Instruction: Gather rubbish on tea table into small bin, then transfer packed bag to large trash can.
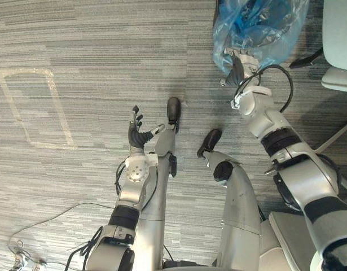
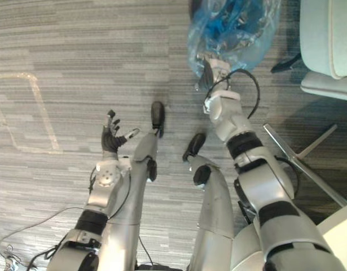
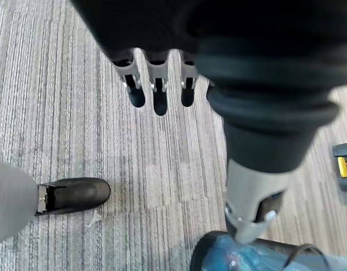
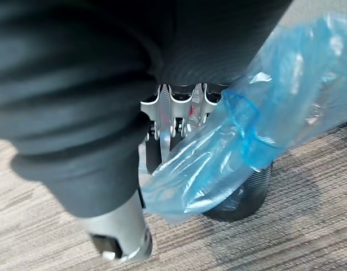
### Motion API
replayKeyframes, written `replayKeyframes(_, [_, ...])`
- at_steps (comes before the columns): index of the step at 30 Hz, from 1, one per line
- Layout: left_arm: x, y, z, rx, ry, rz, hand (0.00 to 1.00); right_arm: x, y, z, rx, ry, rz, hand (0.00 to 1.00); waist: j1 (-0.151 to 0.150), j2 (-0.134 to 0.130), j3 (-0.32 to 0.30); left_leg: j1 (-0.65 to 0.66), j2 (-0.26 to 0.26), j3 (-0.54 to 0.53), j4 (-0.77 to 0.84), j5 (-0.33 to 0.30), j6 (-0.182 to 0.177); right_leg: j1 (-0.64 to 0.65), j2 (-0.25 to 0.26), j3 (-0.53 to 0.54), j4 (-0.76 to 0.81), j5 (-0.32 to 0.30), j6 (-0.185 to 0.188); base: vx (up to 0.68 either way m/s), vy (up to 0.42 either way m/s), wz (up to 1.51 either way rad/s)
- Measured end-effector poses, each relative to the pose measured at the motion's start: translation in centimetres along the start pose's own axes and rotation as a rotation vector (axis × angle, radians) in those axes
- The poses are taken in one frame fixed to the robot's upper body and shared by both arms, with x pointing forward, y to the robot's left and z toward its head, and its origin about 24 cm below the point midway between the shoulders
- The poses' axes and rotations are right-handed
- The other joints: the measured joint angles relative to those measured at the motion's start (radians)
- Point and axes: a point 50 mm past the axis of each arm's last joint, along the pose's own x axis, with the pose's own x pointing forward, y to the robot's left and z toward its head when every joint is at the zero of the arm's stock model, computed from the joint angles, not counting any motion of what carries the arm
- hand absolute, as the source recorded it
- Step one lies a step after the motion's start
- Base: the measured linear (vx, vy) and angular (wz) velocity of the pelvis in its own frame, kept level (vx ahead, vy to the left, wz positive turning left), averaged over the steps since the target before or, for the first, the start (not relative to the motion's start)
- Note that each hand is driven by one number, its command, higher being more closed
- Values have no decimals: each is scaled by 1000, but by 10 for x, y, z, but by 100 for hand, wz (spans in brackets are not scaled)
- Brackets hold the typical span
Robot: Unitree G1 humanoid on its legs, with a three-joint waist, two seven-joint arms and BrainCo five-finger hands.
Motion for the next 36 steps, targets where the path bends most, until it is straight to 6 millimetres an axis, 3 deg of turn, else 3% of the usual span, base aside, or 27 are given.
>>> replayKeyframes(8, [2, 6, -4, -16, 25, 22, 0, -3, 1, -2, 52, 8, -1, 100, -4, 0, 0, 0, 19, 35, 0, 17, 13, -2, 1, 0, 1, 9, -14, -46, -16, 0])
replayKeyframes(16, [0, 9, -12, -7, 55, 32, 0, -8, -2, 3, 166, 4, -56, 100, -8, -3, 1, 47, 33, 44, 12, 3, 5, 46, 8, 3, -3, 9, -13, -44, -21, -6])
replayKeyframes(20, [-3, 13, -16, -2, 72, 38, 0, -16, -6, 19, 277, -51, -114, 100, -8, -5, 3, 123, 40, 67, -42, 5, 6, 108, 11, 2, -49, 10, -3, -47, -14, -13])
replayKeyframes(24, [-8, 16, -23, 5, 101, 32, 0, -21, -3, 21, 366, -30, -131, 100, -13, -7, 3, 176, 41, 73, -56, 17, 12, 167, 16, -5, -76, 27, -21, -8, -5, -1])
replayKeyframes(30, [-21, 19, -30, 12, 131, -2, 0, -34, 0, 25, 564, -18, -155, 100, -15, -10, 3, 319, 42, 73, -124, 17, 11, 312, 40, -8, -159, 35, -11, -1, -12, -2])
replayKeyframes(34, [-30, 19, -40, 23, 173, -23, 0, -44, 8, 31, 662, -21, -143, 100, -21, -14, 2, 414, 39, 75, -188, 25, 1, 398, 52, -11, -212, 43, -10, 10, -10, -1])
replayKeyframes(36, [-38, 21, -51, 36, 224, -38, 0, -53, 24, 35, 768, 0, -100, 100, -24, -21, -2, 514, 38, 76, -239, 37, -6, 491, 64, -12, -257, 52, -4, 63, -56, -4])
